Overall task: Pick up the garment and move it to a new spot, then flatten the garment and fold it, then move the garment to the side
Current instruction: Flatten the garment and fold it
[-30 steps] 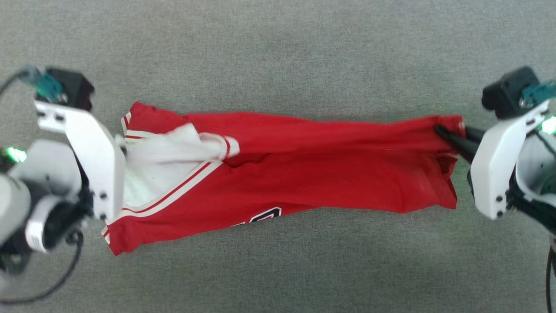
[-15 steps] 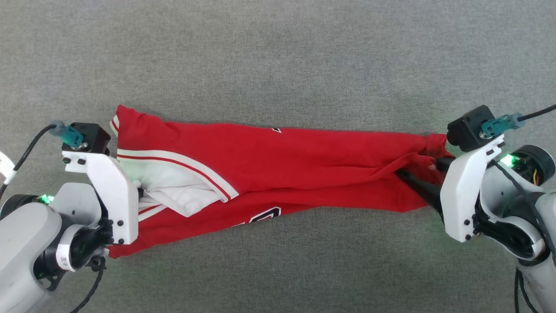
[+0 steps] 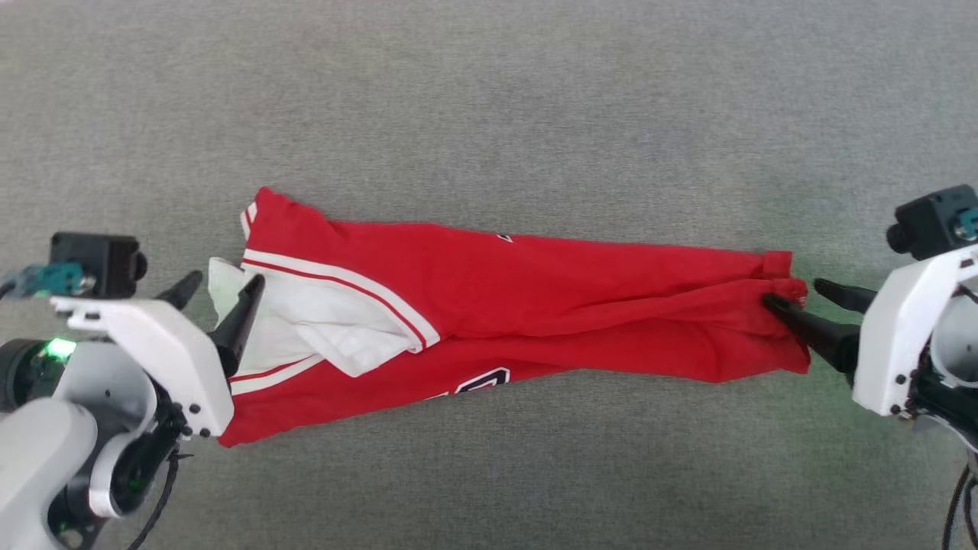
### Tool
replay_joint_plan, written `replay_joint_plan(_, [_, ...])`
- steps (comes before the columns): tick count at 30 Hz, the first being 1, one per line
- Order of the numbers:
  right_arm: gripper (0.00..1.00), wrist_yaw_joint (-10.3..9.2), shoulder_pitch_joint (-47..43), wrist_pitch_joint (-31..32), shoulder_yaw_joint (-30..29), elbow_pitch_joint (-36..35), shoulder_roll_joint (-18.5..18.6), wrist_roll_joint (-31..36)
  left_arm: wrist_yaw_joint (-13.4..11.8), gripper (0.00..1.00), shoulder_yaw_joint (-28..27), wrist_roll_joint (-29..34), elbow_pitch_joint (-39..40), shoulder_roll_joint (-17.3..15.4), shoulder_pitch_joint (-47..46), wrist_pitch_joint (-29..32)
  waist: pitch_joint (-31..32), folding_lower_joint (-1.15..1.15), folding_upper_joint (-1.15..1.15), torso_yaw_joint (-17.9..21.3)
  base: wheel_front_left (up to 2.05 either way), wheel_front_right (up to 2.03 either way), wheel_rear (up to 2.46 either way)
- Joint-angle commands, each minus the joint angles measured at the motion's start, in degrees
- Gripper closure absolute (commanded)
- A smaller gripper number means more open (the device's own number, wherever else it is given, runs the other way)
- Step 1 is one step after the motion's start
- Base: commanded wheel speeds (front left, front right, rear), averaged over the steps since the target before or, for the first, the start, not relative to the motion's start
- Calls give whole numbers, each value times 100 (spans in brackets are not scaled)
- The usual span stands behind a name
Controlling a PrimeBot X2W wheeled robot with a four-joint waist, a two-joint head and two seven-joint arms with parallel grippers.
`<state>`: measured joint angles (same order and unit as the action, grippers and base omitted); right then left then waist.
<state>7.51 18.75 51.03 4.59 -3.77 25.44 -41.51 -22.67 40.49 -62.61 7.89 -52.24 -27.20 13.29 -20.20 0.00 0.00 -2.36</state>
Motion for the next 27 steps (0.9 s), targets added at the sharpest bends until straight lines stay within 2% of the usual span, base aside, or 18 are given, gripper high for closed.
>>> replay_joint_plan(1, [0, -5, -72, 59, -50, 50, -10, 16, 59, 0, -66, 105, 26, 29, 155, -239, 16, 0, 0, -49, 0, 0, 0])
replay_joint_plan(6, [0, -5, -57, 143, -140, 422, -71, -63, 173, 0, -231, 293, -3, 171, 561, -1289, -9, 0, 0, -221, 0, 0, 0])
replay_joint_plan(12, [0, -5, 173, 90, 270, 921, -57, -190, 278, 0, -389, 466, -245, 471, 951, -2379, -55, 0, 0, -396, 0, 0, 0])
replay_joint_plan(16, [0, -4, 333, 39, 631, 1204, -75, -320, 353, 0, -529, 512, -427, 662, 1140, -2694, -61, 0, 0, -456, 0, 0, 0])
replay_joint_plan(19, [0, -2, 454, 69, 1033, 1478, -70, -503, 481, 0, -737, 630, -611, 927, 1344, -2827, -49, 0, 0, -514, 0, 0, 0])
replay_joint_plan(20, [30, -2, 490, 69, 1142, 1564, -43, -536, 514, 0, -851, 675, -698, 1039, 1416, -2843, -45, 0, 0, -531, 0, 0, 0])
replay_joint_plan(21, [100, -2, 522, 70, 1244, 1628, -16, -598, 593, 0, -1002, 787, -715, 1177, 1485, -2844, -37, 0, 0, -548, 0, 0, 0])
replay_joint_plan(27, [100, -4, 679, -20, 1211, 1868, 182, -1136, 1167, 0, -2087, 1584, -880, 2029, 2054, -2853, 21, 0, 0, -620, 0, 0, 0])
